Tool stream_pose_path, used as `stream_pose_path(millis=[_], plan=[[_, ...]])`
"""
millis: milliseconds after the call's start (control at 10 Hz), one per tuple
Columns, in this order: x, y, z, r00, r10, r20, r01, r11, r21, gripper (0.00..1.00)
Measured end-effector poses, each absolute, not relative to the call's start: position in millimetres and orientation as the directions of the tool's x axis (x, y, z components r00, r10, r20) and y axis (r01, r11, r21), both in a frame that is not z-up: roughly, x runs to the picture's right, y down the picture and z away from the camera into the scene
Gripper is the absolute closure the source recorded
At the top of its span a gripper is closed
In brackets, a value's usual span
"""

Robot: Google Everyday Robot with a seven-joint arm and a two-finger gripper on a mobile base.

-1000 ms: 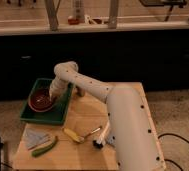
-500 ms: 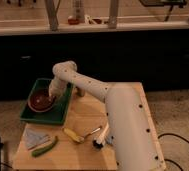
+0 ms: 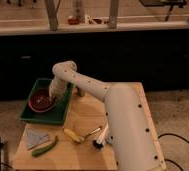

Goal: Stack bowls into tray

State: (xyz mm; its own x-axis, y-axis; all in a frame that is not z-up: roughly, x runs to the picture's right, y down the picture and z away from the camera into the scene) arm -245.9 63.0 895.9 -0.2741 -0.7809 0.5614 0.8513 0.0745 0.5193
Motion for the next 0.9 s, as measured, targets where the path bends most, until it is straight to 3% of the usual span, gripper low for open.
stream_pose_path(millis=[300,900], plan=[[-242.9,63.5,898.2,-0.271,-0.777,0.569,0.854,0.077,0.514,0.26],[-241.4,61.3,897.2,-0.274,-0.777,0.567,0.856,0.072,0.511,0.25]])
